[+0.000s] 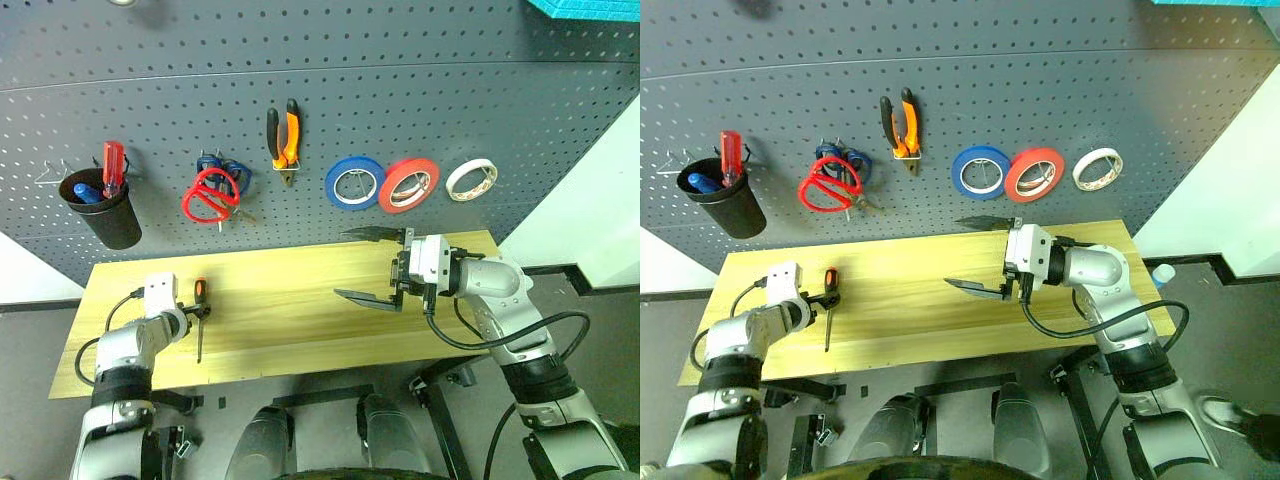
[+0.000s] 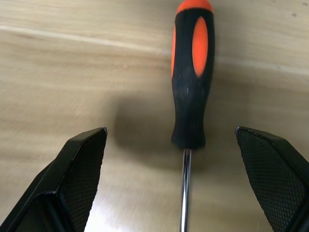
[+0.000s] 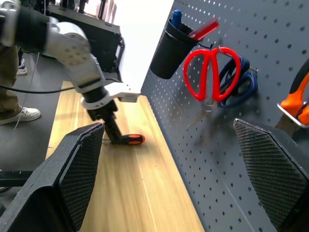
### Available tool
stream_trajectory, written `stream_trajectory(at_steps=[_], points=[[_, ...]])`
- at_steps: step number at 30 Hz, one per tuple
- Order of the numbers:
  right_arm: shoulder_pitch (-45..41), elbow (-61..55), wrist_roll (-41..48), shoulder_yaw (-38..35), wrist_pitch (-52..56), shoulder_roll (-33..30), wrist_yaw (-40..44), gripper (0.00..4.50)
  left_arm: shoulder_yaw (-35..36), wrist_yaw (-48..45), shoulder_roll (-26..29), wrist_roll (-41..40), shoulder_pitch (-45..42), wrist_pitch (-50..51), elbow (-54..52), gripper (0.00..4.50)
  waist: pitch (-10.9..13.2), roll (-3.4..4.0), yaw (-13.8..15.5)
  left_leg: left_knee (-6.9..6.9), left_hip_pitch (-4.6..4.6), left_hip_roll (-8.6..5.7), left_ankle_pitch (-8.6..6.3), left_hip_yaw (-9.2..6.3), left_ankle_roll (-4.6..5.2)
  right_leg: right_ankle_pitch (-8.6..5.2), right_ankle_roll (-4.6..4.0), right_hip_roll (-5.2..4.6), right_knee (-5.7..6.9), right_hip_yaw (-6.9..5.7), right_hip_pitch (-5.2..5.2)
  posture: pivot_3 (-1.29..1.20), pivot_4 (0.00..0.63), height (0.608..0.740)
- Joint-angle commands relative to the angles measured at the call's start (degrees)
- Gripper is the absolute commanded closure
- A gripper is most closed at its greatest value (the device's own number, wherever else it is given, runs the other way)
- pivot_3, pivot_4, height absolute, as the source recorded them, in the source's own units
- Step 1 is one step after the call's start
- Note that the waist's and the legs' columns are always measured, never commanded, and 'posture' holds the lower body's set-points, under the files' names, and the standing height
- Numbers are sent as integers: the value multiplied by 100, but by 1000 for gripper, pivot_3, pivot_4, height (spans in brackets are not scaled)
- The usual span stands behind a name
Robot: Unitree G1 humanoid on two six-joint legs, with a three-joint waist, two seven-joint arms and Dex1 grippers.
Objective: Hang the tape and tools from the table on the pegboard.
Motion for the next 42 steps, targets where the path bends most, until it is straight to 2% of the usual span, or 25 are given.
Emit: stream_trajectory(at_steps=[1,8,9,12,20,22,25,29,32,34,37,42], points=[[88,-325,54,-54,82,-128,15,0,16,-64,173,121,-412,-302,765,49,0,0,-11,0,0,0,0,0,0,1,1,0,0,0,0,-31,118,740],[582,-598,126,151,601,-718,517,0,-69,-238,315,274,-1028,-737,2057,49,-1,-2,-11,0,-1,0,0,2,0,1,11,0,-4,0,1,-43,124,740],[613,-621,137,136,630,-731,507,0,-64,-257,333,282,-1072,-781,2158,213,-2,-1,-26,0,-1,0,0,2,0,-3,19,0,-4,0,2,-46,127,740],[668,-617,108,88,608,-722,493,0,-42,-330,369,274,-1160,-902,2374,924,-2,-1,-42,2,2,0,0,5,0,-5,35,0,-2,2,2,-47,128,740],[667,-562,64,54,533,-701,474,0,-65,-422,428,287,-1121,-887,2407,3613,-2,-1,-30,7,1,0,0,4,0,-3,39,-1,-3,2,6,-45,126,740],[624,-537,31,67,505,-676,451,0,-72,-467,470,277,-977,-780,2202,3752,-2,-1,-36,7,1,0,0,4,0,-3,39,-1,-3,2,6,-46,124,740],[549,-523,19,50,473,-637,404,0,-233,-835,567,233,-372,-500,1048,3752,-2,-1,-145,7,0,0,0,4,0,-3,39,-1,-4,3,6,-52,121,740],[355,-487,90,-57,355,-515,267,0,54,-1664,675,-432,1470,-716,-2461,3752,0,-5,-251,4,-9,3,-2,7,-1,10,18,-2,-5,11,-9,-44,120,740],[133,-556,433,-162,404,-325,258,0,518,-2519,699,-942,2740,-1714,-4460,3752,3,-10,-228,-1,-14,5,-3,9,-2,10,15,-2,-5,15,-20,-22,119,740],[-66,-710,813,-246,647,-176,237,0,878,-2846,684,-1159,3248,-2280,-5077,3752,2,-6,-148,-4,-10,8,-3,13,-3,0,-4,-2,-6,15,-16,-13,117,740],[-417,-963,1362,-328,1167,-15,132,0,1409,-3060,763,-1548,3444,-2533,-5261,3752,-8,13,-93,2,-7,9,-3,14,-1,-11,-4,0,-10,14,-8,4,109,740],[-903,-996,1730,-406,1703,194,-80,0,2439,-2820,1043,-2665,2419,-2705,-5211,3752,-12,1,22,38,-17,8,-3,7,1,-8,-8,5,-7,8,2,18,96,740]])
